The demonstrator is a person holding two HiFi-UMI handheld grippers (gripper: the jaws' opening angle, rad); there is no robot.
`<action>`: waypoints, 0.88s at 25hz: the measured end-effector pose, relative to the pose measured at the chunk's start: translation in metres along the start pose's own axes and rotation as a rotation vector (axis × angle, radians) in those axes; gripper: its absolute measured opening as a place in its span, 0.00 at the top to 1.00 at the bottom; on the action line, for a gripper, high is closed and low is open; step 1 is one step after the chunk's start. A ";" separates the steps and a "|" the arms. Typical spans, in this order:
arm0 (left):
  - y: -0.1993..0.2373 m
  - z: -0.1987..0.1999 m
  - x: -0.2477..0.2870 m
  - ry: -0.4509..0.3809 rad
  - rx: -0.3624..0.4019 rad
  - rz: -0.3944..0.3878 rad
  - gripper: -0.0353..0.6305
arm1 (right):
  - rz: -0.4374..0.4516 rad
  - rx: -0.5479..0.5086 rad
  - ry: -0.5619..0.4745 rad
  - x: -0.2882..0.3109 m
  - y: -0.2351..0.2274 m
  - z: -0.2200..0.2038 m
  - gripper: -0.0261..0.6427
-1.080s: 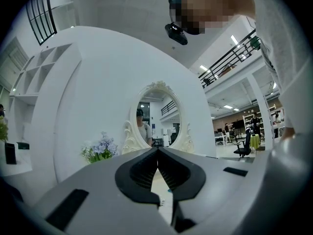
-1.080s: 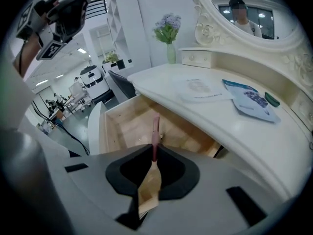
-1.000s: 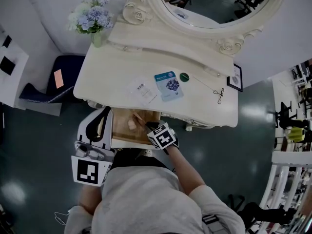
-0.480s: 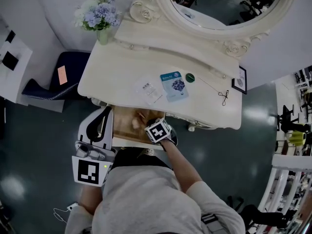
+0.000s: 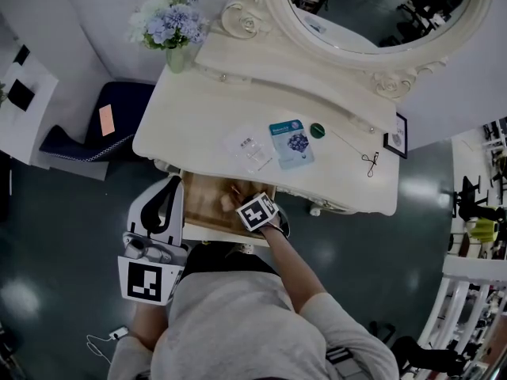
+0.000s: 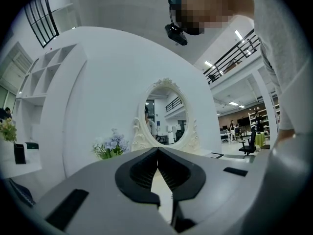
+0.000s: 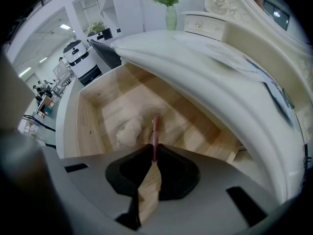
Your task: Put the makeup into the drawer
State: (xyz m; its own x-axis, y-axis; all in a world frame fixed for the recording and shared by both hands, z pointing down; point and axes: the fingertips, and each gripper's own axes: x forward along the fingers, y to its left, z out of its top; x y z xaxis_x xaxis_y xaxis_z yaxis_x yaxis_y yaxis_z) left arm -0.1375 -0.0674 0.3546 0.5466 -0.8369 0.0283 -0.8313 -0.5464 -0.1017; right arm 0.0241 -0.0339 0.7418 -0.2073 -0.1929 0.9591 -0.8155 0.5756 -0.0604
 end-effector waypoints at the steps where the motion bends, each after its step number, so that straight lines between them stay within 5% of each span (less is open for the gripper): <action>1: 0.001 -0.001 0.000 0.004 0.000 -0.001 0.93 | -0.006 0.002 0.005 0.001 -0.001 0.000 0.90; 22: 0.016 -0.014 -0.001 0.032 -0.011 0.018 0.93 | -0.100 -0.108 0.141 0.021 0.003 0.000 0.89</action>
State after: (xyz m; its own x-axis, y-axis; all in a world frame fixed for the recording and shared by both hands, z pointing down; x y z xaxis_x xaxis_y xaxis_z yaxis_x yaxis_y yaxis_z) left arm -0.1529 -0.0762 0.3668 0.5281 -0.8472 0.0585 -0.8422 -0.5313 -0.0914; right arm 0.0172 -0.0367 0.7621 -0.0445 -0.1449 0.9884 -0.7641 0.6423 0.0598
